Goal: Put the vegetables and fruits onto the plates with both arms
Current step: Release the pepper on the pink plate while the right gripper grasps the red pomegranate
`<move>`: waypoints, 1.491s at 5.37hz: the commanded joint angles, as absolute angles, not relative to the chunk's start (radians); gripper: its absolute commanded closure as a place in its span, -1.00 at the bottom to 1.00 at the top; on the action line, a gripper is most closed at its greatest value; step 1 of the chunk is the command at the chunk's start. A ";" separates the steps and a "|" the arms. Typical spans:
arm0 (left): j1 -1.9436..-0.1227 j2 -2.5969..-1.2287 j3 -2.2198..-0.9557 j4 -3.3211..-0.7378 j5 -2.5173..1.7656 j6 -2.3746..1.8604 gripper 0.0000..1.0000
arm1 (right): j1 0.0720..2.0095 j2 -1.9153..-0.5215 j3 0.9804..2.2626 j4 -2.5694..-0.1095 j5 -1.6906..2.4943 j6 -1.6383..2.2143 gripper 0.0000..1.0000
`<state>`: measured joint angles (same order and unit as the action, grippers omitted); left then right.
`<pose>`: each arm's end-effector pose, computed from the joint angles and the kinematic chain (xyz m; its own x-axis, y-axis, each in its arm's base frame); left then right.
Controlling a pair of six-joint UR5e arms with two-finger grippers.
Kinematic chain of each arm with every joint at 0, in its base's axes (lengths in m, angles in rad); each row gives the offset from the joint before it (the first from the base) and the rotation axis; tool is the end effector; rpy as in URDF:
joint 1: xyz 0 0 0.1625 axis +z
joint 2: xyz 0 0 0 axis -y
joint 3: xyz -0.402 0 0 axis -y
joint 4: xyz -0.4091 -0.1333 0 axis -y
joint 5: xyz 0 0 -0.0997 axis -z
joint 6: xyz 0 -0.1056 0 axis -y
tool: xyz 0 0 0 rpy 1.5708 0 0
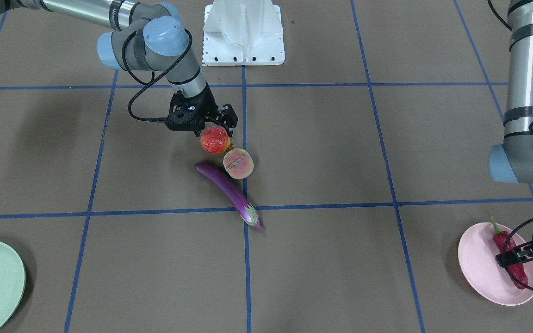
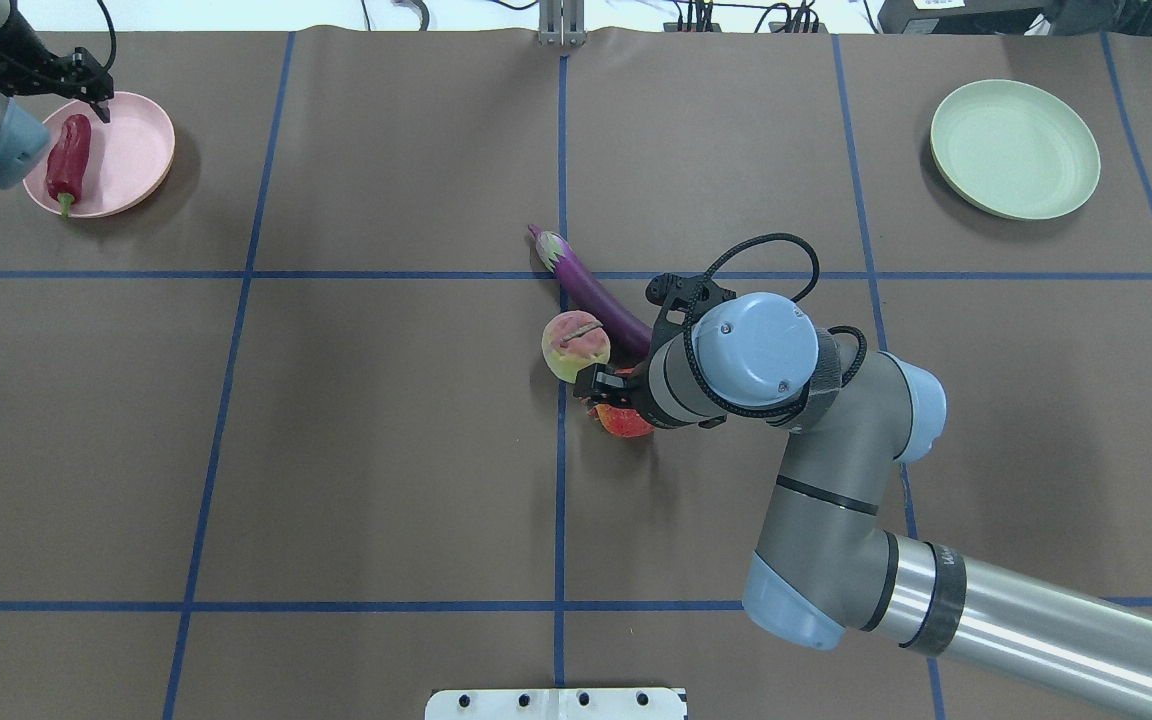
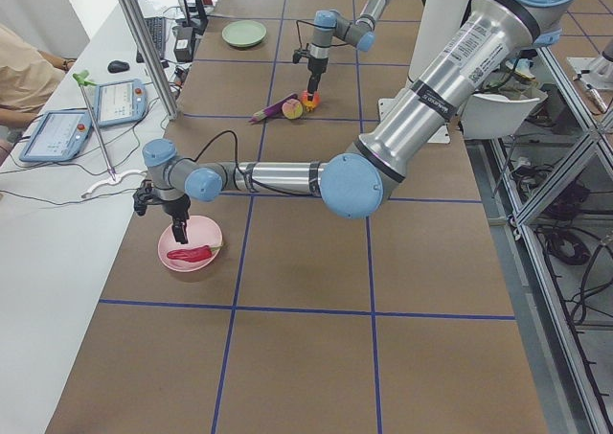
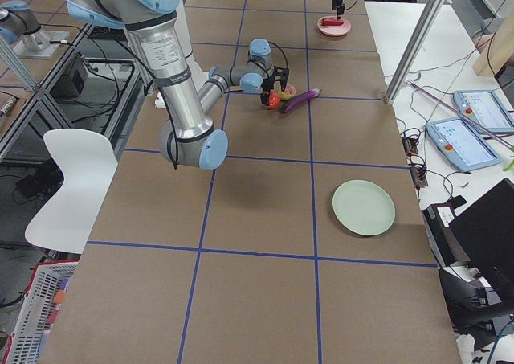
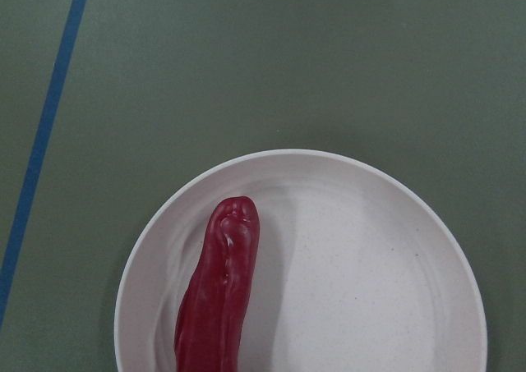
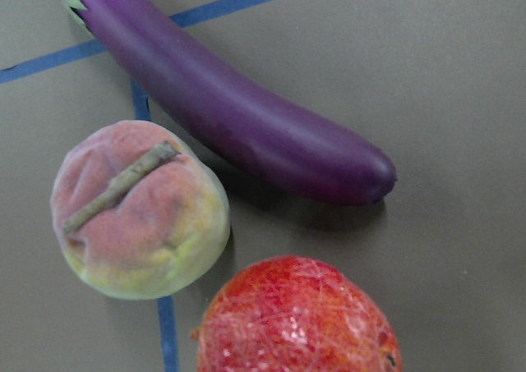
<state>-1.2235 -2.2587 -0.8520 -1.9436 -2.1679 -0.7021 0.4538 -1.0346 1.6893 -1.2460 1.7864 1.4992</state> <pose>0.1985 -0.7655 0.5346 0.7518 -0.2219 -0.6210 0.2159 0.9726 -0.0861 -0.5546 -0.3937 0.2337 0.5190 0.1754 0.8366 -0.2321 0.9709 -0.0596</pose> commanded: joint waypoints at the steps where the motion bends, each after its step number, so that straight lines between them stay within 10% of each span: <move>1: -1.223 -2.258 -0.853 -1.945 -2.168 -0.701 -1.00 | 0.454 -1.031 1.665 -1.226 1.786 1.500 -1.00; 3: -1.223 -2.256 -0.860 -1.941 -2.168 -0.703 -1.00 | 0.454 -1.011 1.634 -1.209 1.767 1.500 -0.98; 4: -1.221 -2.260 -0.873 -1.933 -2.168 -0.712 -1.00 | 0.454 -1.028 1.629 -1.198 1.767 1.502 -0.61; 5: -1.221 -2.267 -0.900 -1.922 -2.172 -0.721 -1.00 | 0.454 -1.028 1.632 -1.197 1.769 1.506 0.72; 8: -1.085 -2.299 -1.119 -1.878 -2.223 -1.175 -1.00 | 0.623 -1.107 1.768 -1.212 1.909 1.513 1.00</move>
